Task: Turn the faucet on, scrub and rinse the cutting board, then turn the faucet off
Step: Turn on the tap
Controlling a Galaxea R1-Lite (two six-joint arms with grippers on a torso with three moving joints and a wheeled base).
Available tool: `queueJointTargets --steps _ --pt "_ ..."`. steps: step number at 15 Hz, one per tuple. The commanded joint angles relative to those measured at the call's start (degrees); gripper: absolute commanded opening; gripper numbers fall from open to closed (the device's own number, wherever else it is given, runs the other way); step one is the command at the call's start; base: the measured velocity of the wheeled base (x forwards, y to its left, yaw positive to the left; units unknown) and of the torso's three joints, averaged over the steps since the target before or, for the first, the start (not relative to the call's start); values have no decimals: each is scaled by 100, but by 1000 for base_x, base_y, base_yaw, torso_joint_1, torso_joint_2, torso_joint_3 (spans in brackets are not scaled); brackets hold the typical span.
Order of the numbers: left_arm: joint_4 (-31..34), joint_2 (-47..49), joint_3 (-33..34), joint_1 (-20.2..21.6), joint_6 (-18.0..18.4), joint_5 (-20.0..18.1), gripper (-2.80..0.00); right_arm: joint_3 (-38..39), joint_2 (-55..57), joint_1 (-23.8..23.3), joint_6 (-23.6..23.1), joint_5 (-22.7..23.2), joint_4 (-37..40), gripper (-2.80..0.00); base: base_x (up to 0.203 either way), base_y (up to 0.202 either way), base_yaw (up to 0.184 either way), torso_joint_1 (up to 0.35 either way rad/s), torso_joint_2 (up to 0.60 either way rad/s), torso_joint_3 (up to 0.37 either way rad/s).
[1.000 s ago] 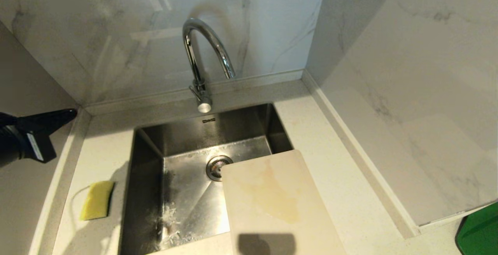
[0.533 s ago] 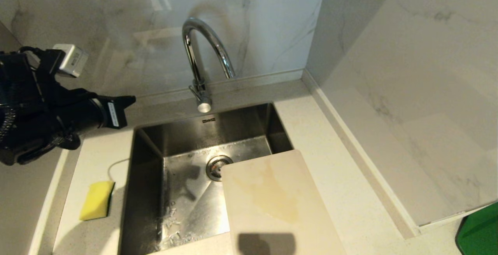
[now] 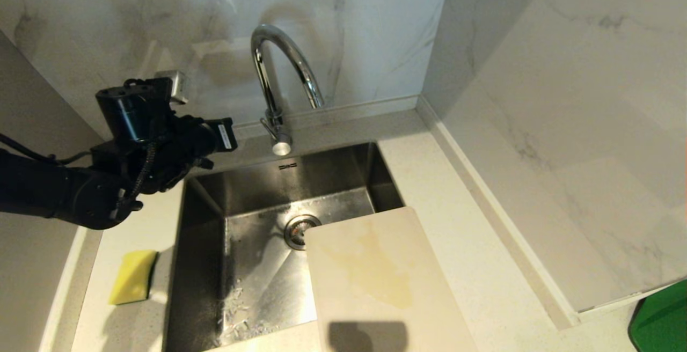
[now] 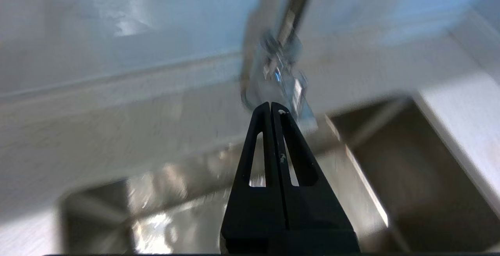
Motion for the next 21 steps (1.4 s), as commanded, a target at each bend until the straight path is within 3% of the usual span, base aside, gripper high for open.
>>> queueJointTargets --steps 1,6,8,10,12,21 --pt "13 699 -726 41 -241 63 -280 0 -9 3 0 1 -4 -280 0 0 0 0 0 0" --pt "910 1083 -1807 144 -839 27 -280 0 -9 -4 0 1 -4 -280 0 0 0 0 0 0" --pt "1220 1105 -1987 132 -1371 -77 -280 0 -9 -3 0 1 -4 -280 0 0 0 0 0 0" --pt "1728 1127 -2236 137 -1748 -321 -280 0 -9 -4 0 1 -4 -280 0 0 0 0 0 0" --pt "1827 1232 -2515 137 -2073 -352 -280 0 -9 1 0 1 -4 -280 0 0 0 0 0 0" --pt "1628 1497 -2776 129 -2216 -336 -280 0 -9 4 0 1 -4 -280 0 0 0 0 0 0"
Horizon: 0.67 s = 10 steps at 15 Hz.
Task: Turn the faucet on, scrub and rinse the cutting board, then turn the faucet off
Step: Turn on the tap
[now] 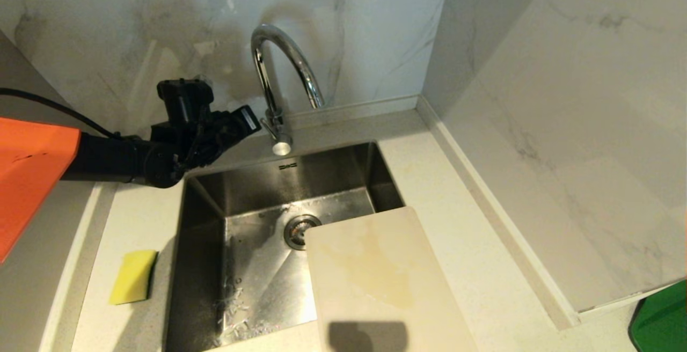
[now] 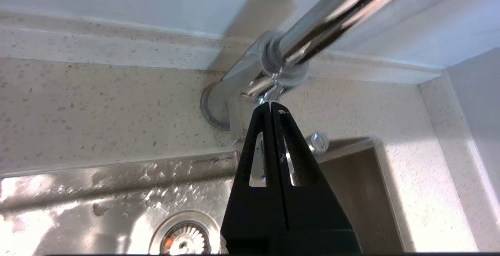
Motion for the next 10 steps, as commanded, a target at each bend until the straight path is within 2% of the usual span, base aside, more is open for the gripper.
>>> queueJointTargets --steps 1,10 --pt "-208 98 -108 -2 -16 4 -280 0 -9 3 3 2 -3 -280 0 0 0 0 0 0" --pt "-631 200 -16 -133 -67 -119 -280 0 -9 -5 3 2 -3 -280 0 0 0 0 0 0"
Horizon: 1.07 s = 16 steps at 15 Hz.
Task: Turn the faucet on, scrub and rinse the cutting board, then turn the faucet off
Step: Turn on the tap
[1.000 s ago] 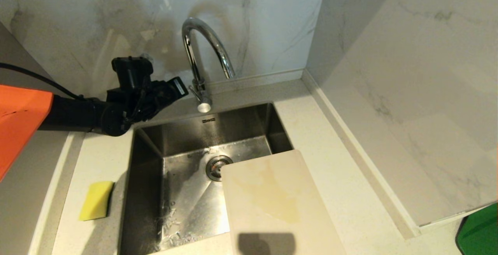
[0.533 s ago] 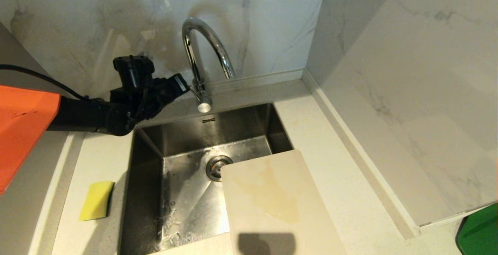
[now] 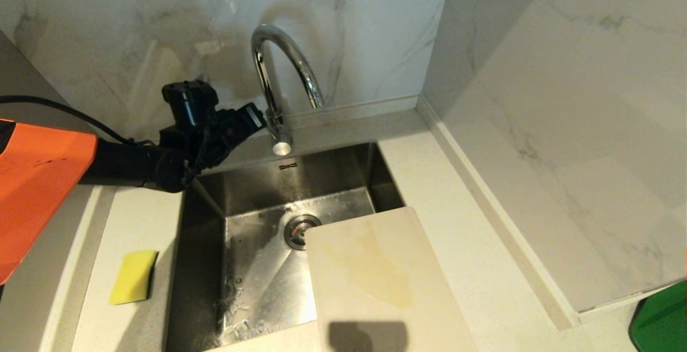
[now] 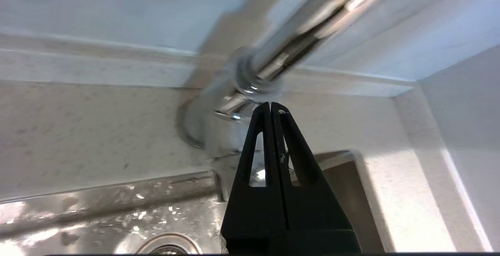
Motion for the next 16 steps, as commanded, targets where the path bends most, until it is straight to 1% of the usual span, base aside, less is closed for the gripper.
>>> queueJointTargets --steps 1,3,11,12,13,15,16 --pt "-31 -8 41 -77 -18 -4 -280 0 -9 -1 2 1 -2 -280 0 0 0 0 0 0" --pt "-31 27 77 -115 -10 -7 -280 0 -9 1 2 1 -2 -280 0 0 0 0 0 0" --pt "0 -126 559 -210 113 -92 -280 0 -9 3 2 1 -2 -280 0 0 0 0 0 0" --pt "-15 -151 568 -210 242 -82 -280 0 -9 3 2 1 -2 -280 0 0 0 0 0 0" --pt "-24 -238 594 -207 461 -28 -280 0 -9 1 2 1 -2 -280 0 0 0 0 0 0" --pt "-28 -587 900 -198 891 288 -280 0 -9 -6 2 1 -2 -280 0 0 0 0 0 0" --pt "-29 -814 1110 -181 1377 395 -280 0 -9 3 2 1 -2 -280 0 0 0 0 0 0"
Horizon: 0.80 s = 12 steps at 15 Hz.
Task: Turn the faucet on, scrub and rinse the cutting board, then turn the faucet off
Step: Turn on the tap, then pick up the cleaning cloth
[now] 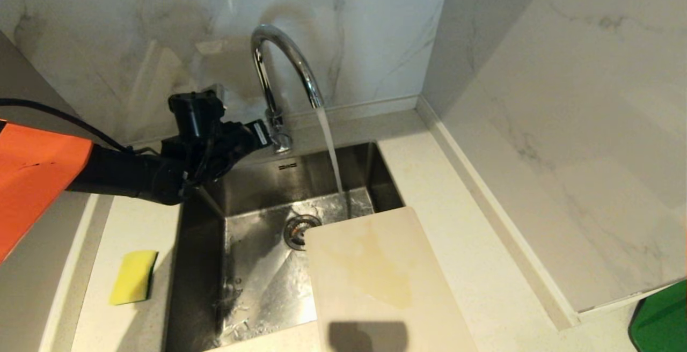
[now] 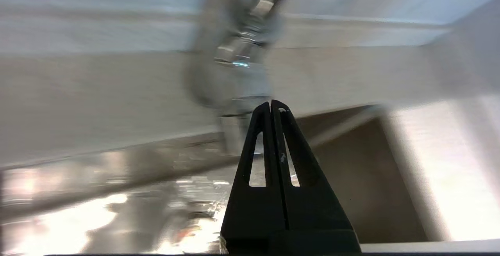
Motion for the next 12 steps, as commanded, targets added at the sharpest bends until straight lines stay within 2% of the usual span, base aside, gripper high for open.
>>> queueJointTargets --steps 1,2,4,5,7,8,9,11,12 --pt "-33 -676 427 48 881 139 -280 0 -9 -6 0 1 -2 -280 0 0 0 0 0 0" --pt "-9 -956 651 72 1273 157 -280 0 -9 3 0 1 -2 -280 0 0 0 0 0 0" --pt "170 -1523 1505 141 1963 239 -280 0 -9 3 0 1 -2 -280 0 0 0 0 0 0" --pt "375 -1836 1998 162 2185 427 -280 0 -9 3 0 1 -2 -280 0 0 0 0 0 0" --pt "1206 -2585 2871 184 2347 1112 -280 0 -9 2 0 1 -2 -280 0 0 0 0 0 0" --pt "1738 -2969 3220 192 2242 1336 -280 0 -9 1 0 1 -2 -280 0 0 0 0 0 0" --pt "2260 -3317 3475 206 1981 1436 -280 0 -9 -6 0 1 -2 -280 0 0 0 0 0 0" --pt "3329 -3908 3852 362 1371 1505 -280 0 -9 -6 0 1 -2 -280 0 0 0 0 0 0" --pt "3532 -4081 4090 437 1271 1493 -280 0 -9 1 0 1 -2 -280 0 0 0 0 0 0"
